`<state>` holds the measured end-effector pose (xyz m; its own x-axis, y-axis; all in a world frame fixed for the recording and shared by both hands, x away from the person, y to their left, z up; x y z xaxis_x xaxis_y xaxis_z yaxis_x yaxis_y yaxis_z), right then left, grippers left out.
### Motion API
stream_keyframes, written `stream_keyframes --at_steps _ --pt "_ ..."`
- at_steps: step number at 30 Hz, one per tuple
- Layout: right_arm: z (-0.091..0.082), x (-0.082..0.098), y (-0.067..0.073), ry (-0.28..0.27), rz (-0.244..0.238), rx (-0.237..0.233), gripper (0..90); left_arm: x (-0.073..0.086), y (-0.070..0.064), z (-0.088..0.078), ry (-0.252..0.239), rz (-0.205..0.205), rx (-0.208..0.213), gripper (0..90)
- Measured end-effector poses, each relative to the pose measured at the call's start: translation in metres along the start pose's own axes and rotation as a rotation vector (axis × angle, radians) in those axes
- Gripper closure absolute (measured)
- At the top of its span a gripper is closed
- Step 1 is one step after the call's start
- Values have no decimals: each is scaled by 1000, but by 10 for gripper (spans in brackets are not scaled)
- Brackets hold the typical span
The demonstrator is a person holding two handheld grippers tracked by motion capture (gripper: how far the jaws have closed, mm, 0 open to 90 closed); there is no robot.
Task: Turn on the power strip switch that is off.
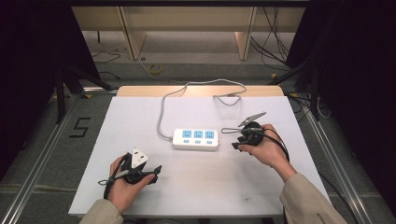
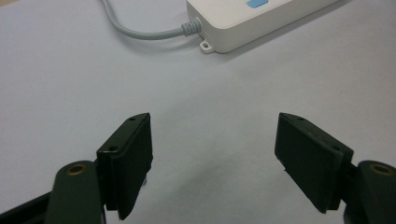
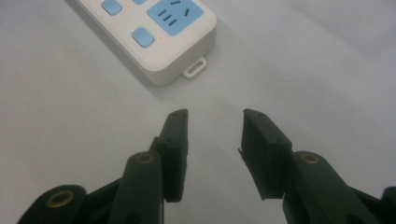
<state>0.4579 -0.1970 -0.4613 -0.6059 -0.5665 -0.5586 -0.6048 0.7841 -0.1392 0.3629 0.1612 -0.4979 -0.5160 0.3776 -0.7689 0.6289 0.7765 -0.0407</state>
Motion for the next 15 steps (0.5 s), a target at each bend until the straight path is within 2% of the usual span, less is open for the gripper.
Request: stream_keyframes --at_steps 7,15 --pt "-7 23 -9 -28 29 23 564 1 0 1 7 -1 4 273" --pt "-13 48 -14 -64 78 27 541 3 1 2 22 -4 4 272"
Point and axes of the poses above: each handheld gripper's, and its own axes: z roughly forward along the jaws, x roughly out of its underside, y roughly to its left, the point moved 4 cm from there along z, roughly forward along the jaws, and after that the axes turned 11 degrees about x, right-handed, at the moved point
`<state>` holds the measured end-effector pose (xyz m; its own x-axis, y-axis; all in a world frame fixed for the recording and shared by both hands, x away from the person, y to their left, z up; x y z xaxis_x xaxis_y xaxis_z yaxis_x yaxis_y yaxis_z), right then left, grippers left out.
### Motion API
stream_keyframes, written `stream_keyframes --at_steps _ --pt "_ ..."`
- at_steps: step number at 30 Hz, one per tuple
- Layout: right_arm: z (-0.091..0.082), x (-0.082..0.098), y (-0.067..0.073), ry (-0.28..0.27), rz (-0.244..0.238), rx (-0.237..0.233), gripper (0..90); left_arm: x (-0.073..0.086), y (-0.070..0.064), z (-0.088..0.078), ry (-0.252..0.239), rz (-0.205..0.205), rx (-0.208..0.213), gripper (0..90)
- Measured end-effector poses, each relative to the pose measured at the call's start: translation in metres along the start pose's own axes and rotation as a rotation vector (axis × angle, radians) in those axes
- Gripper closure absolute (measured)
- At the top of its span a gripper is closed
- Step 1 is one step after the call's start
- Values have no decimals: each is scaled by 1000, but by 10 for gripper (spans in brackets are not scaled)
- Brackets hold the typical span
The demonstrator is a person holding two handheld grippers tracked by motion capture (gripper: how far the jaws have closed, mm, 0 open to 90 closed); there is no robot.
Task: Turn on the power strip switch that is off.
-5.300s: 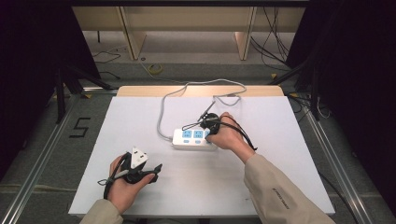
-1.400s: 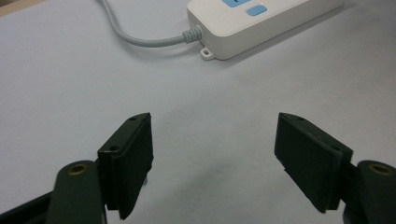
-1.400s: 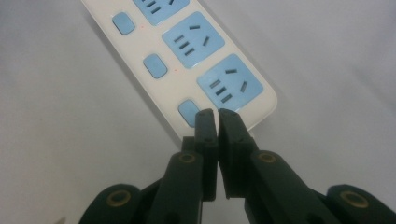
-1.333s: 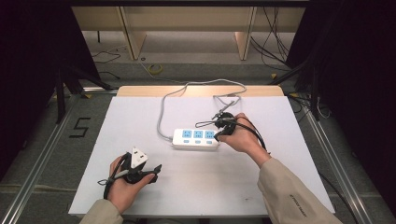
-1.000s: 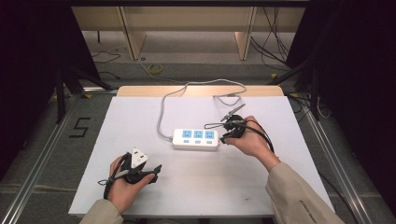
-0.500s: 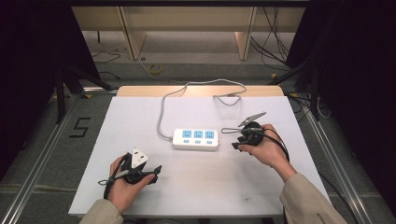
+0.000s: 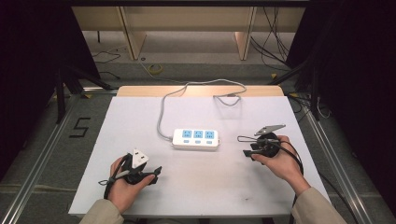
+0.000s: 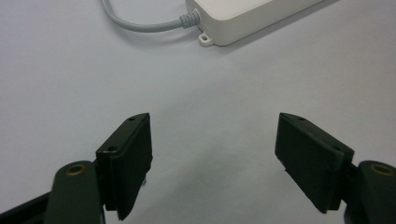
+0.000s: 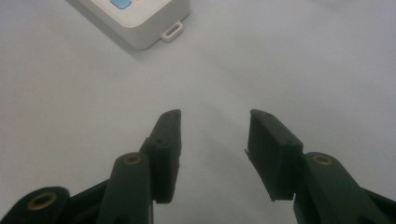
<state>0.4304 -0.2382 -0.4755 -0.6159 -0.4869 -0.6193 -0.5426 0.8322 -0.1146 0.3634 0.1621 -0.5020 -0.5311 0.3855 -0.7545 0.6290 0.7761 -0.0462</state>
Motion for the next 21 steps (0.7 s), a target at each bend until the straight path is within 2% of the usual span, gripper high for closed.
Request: stream_keyframes --at_steps 12,21 --pt "-14 35 1 -114 67 15 498 2 1 3 8 -5 3 268" --pt "-15 41 0 -143 84 21 461 4 5 5 12 -18 6 263"
Point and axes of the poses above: each handheld gripper's, and its own axes: z roughly forward along the jaws, x roughly out of its underside, y roughly to its left, the point moved 4 cm from there along z, roughly forward along the jaws, and after that the axes turned 11 degrees about x, right-handed, at the moved point
